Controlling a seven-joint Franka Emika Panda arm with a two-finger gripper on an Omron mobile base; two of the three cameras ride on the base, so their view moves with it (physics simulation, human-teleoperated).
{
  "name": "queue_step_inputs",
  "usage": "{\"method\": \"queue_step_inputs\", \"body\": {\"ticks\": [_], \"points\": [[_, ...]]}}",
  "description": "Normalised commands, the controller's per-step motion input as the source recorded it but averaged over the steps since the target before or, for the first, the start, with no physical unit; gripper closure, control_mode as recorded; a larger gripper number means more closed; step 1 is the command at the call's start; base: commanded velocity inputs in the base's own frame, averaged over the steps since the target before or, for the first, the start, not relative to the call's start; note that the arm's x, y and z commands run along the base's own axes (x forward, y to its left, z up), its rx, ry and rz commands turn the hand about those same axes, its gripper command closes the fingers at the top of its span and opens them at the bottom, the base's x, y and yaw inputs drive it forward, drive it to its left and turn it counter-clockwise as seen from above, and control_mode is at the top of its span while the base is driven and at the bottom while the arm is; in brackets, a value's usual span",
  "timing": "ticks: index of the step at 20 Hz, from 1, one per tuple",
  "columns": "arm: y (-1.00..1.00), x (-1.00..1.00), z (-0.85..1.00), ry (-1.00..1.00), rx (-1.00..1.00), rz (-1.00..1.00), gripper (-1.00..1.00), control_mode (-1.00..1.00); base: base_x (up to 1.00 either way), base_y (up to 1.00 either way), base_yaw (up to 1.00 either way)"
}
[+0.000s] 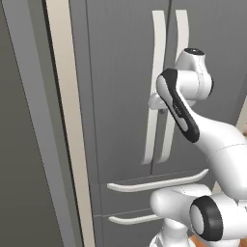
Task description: Take the lemon wedge from the fridge and place it on the plate with fish on the dining counter.
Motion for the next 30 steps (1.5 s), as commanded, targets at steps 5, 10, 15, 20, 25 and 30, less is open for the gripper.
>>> {"method": "queue_step_inputs", "body": {"ticks": [5, 10, 15, 20, 25, 30], "points": [[0.07, -0.07, -0.03, 0.03, 0.00, 0.00, -1.00, -1.00, 0.00, 0.00, 0.00], [0.00, 0.00, 0.00, 0.00, 0.00, 0.00, -1.00, -1.00, 0.00, 0.00, 0.00], [0.00, 0.00, 0.00, 0.00, 0.00, 0.00, -1.00, -1.00, 0.00, 0.00, 0.00], [0.00, 0.00, 0.00, 0.00, 0.00, 0.00, -1.00, 1.00, -0.35, 0.00, 0.00], [0.00, 0.00, 0.00, 0.00, 0.00, 0.00, -1.00, 1.00, -0.64, -0.02, 0.00], [0.00, 0.00, 0.00, 0.00, 0.00, 0.00, -1.00, 1.00, -0.42, -0.01, 0.00]]}}
